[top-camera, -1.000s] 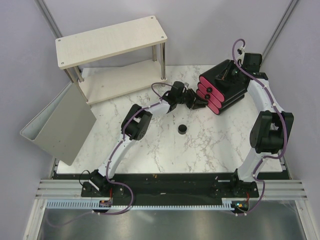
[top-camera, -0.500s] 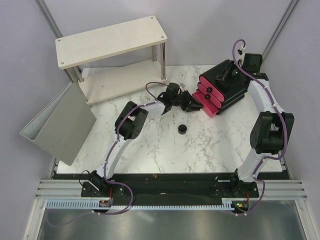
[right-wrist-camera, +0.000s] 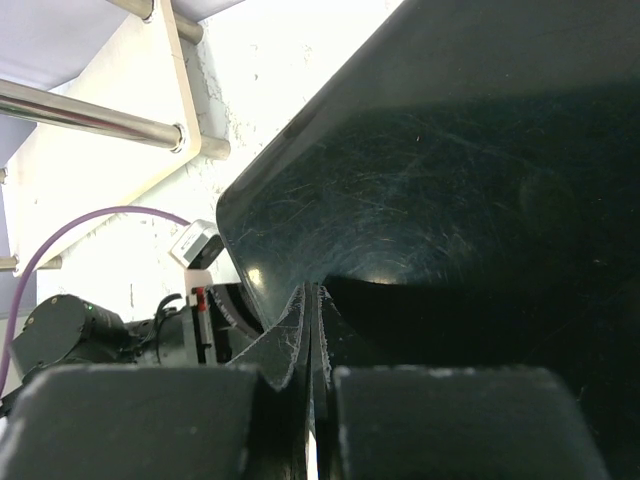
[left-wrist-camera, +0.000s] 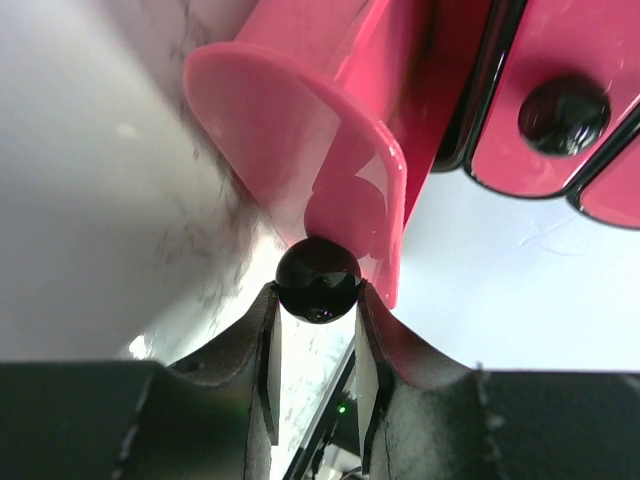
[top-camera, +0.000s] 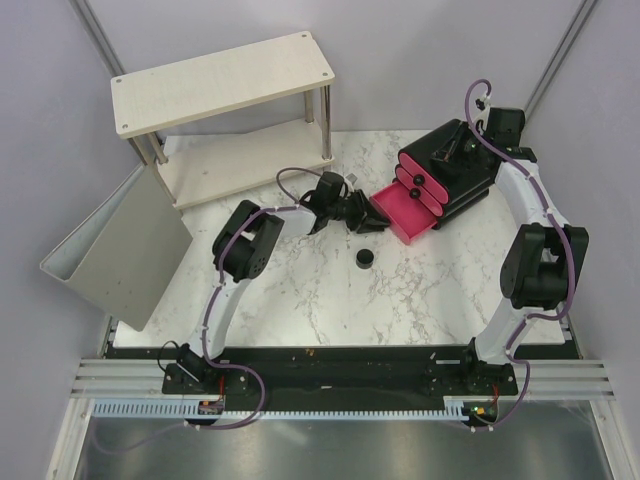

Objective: Organize the makeup

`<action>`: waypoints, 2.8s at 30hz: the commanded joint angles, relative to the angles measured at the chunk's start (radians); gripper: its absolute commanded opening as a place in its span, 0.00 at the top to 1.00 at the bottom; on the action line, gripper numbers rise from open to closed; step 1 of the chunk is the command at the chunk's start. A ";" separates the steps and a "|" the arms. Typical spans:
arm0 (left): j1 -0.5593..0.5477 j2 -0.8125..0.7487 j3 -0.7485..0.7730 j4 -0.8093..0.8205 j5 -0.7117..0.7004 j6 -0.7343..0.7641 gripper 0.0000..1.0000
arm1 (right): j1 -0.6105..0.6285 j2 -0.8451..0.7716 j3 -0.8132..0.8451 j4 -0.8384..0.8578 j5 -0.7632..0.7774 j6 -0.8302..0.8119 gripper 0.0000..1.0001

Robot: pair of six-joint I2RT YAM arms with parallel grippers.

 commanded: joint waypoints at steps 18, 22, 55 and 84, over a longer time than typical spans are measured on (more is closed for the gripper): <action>0.013 -0.187 -0.115 -0.074 0.076 0.369 0.54 | -0.004 0.029 -0.090 -0.133 0.048 -0.026 1.00; 0.030 -0.250 -0.141 -0.085 0.051 0.421 0.52 | -0.006 0.029 -0.087 -0.133 0.045 -0.025 1.00; -0.189 -0.295 0.113 -0.952 -0.486 1.196 0.46 | -0.006 0.040 -0.092 -0.131 0.034 -0.026 1.00; -0.250 -0.195 0.176 -0.973 -0.504 1.262 0.37 | -0.006 0.040 -0.090 -0.131 0.031 -0.028 1.00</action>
